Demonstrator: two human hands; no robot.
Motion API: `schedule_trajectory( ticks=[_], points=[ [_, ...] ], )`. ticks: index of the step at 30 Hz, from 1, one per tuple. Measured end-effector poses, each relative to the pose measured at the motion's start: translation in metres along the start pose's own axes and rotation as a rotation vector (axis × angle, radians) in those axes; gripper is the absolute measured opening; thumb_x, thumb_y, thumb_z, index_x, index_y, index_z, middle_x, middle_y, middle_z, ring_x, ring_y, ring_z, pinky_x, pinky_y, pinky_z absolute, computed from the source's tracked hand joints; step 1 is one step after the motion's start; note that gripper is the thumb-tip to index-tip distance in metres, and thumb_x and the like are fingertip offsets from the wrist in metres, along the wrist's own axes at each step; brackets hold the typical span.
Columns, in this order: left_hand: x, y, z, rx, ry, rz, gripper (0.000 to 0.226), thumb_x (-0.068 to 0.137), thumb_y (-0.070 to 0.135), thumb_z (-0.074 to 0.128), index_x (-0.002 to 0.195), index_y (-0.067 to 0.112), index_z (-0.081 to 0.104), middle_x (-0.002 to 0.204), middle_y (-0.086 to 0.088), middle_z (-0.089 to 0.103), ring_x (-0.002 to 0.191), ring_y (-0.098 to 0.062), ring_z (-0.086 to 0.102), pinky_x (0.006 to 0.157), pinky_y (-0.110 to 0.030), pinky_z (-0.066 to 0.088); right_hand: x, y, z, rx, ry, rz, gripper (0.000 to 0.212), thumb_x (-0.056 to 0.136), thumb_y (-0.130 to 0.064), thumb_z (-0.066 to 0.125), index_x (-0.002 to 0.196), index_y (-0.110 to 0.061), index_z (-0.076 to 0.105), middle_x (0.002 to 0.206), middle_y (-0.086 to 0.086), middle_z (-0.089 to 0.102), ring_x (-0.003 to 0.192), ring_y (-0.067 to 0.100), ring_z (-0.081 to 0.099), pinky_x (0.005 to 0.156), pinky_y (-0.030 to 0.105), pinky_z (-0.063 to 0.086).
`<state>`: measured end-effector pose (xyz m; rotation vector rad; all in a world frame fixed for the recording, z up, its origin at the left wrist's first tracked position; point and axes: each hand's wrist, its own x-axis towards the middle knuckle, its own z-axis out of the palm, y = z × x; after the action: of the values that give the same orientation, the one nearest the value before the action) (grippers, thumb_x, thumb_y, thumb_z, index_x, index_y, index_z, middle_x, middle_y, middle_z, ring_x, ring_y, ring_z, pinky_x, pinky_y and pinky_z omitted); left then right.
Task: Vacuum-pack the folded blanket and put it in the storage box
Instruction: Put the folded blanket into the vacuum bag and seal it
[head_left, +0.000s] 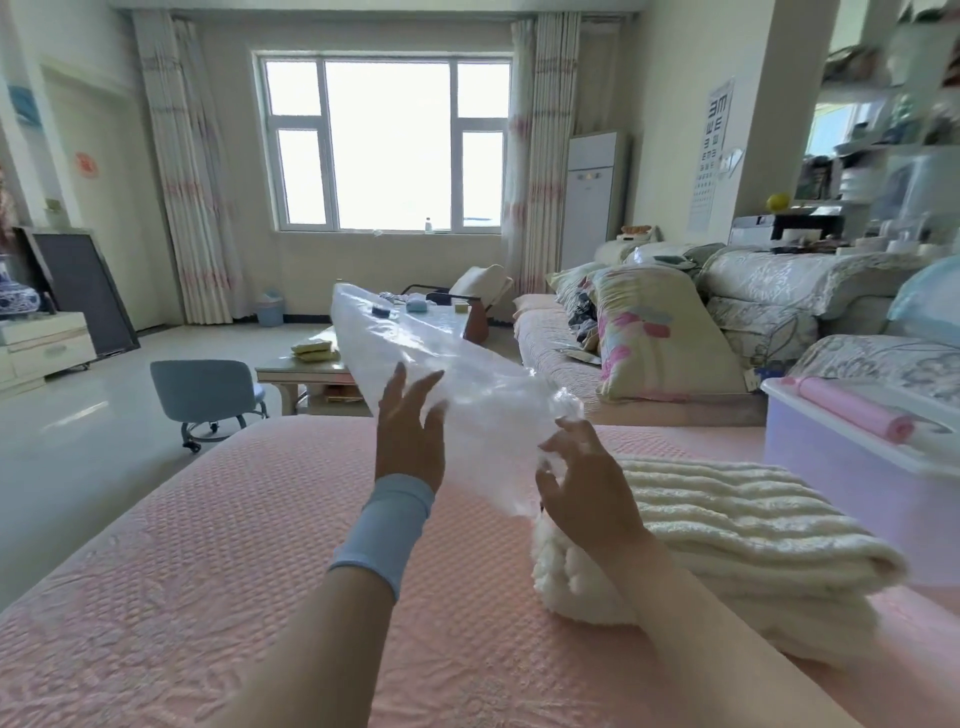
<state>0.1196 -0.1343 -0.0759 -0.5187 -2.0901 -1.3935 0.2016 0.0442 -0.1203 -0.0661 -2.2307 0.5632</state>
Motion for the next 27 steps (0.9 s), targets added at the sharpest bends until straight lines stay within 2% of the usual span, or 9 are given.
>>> schedule_trajectory(
  ticks=[4,6,9,11,14,17,20,23,27],
  points=[
    [-0.004,0.015,0.034,0.257,-0.23,0.309,0.036,0.095,0.017,0.059,0.129,0.028,0.06,0.158,-0.003,0.026,0.146,-0.021,0.02,0.121,-0.047,0.0,0.0,0.026,-0.034,-0.56,-0.027,0.163,0.023,0.081,-0.021,0.053,0.096,-0.014,0.069,0.116,0.012,0.06,0.107,0.034,0.054,0.09,0.041,0.045],
    [-0.008,0.017,0.048,0.369,-0.346,0.344,0.036,0.095,0.026,0.058,0.13,0.036,0.058,0.158,0.002,0.026,0.145,-0.02,0.021,0.119,-0.054,0.005,0.0,0.03,-0.047,-0.845,-0.154,0.316,0.04,0.081,-0.032,0.048,0.114,-0.02,0.067,0.129,0.015,0.053,0.122,0.036,0.041,0.1,0.045,0.035],
    [-0.013,0.019,0.062,0.421,-0.474,0.312,0.037,0.096,0.035,0.054,0.132,0.042,0.053,0.159,0.005,0.023,0.145,-0.021,0.019,0.118,-0.058,0.007,-0.004,0.035,-0.044,-0.841,-0.301,0.256,0.086,0.085,-0.047,0.051,0.158,-0.018,0.013,0.163,0.025,0.003,0.149,0.042,0.002,0.116,0.055,0.013],
    [-0.018,0.022,0.068,0.359,-0.463,0.336,0.041,0.094,0.036,0.057,0.134,0.041,0.051,0.158,0.005,0.026,0.144,-0.022,0.023,0.119,-0.054,0.007,-0.01,0.02,-0.035,-0.718,-0.312,0.024,0.104,0.085,-0.046,0.057,0.158,-0.015,-0.01,0.165,0.02,-0.007,0.153,0.034,-0.002,0.119,0.055,0.008],
    [-0.024,0.028,0.071,0.153,-0.421,0.435,0.058,0.085,0.031,0.071,0.138,0.034,0.047,0.154,0.004,0.034,0.141,-0.02,0.032,0.12,-0.05,0.015,-0.011,0.005,-0.027,-0.497,-0.065,-0.135,0.089,0.074,-0.004,0.063,0.155,-0.004,0.027,0.141,0.016,0.056,0.124,0.03,0.059,0.102,0.05,0.046],
    [-0.027,0.027,0.068,0.055,-0.24,0.411,0.085,0.072,0.024,0.083,0.143,0.026,0.037,0.156,-0.001,0.028,0.143,-0.022,0.026,0.118,-0.045,0.024,-0.005,0.009,-0.04,-0.389,0.153,-0.117,0.081,0.067,0.012,0.049,0.146,-0.009,0.049,0.085,0.009,0.07,0.061,0.028,0.062,0.063,0.042,0.054],
    [-0.026,0.013,0.066,0.2,-0.085,0.135,0.104,0.066,0.039,0.085,0.148,0.03,0.023,0.157,-0.004,0.019,0.143,-0.029,0.021,0.115,-0.051,0.027,-0.003,0.019,-0.052,-0.498,0.194,-0.138,0.074,0.07,0.008,0.036,0.136,-0.013,0.061,0.077,0.005,0.069,0.058,0.025,0.059,0.062,0.037,0.046],
    [-0.029,0.001,0.073,-0.015,-0.332,-0.283,0.119,0.059,0.049,0.086,0.15,0.031,0.011,0.154,-0.008,0.025,0.138,-0.034,0.028,0.111,-0.054,0.033,-0.004,0.022,-0.054,-0.545,0.201,-0.09,0.071,0.065,0.011,0.048,0.127,-0.016,0.067,0.079,0.004,0.071,0.062,0.027,0.062,0.066,0.038,0.045],
    [-0.036,-0.004,0.088,-0.081,-0.472,-0.302,0.124,0.057,0.038,0.091,0.152,0.028,0.013,0.154,-0.006,0.031,0.138,-0.028,0.035,0.112,-0.043,0.035,-0.004,0.028,-0.055,-0.525,0.206,0.01,0.063,0.068,0.002,0.05,0.125,-0.016,0.067,0.089,0.004,0.074,0.075,0.028,0.068,0.073,0.04,0.045]
  ],
)
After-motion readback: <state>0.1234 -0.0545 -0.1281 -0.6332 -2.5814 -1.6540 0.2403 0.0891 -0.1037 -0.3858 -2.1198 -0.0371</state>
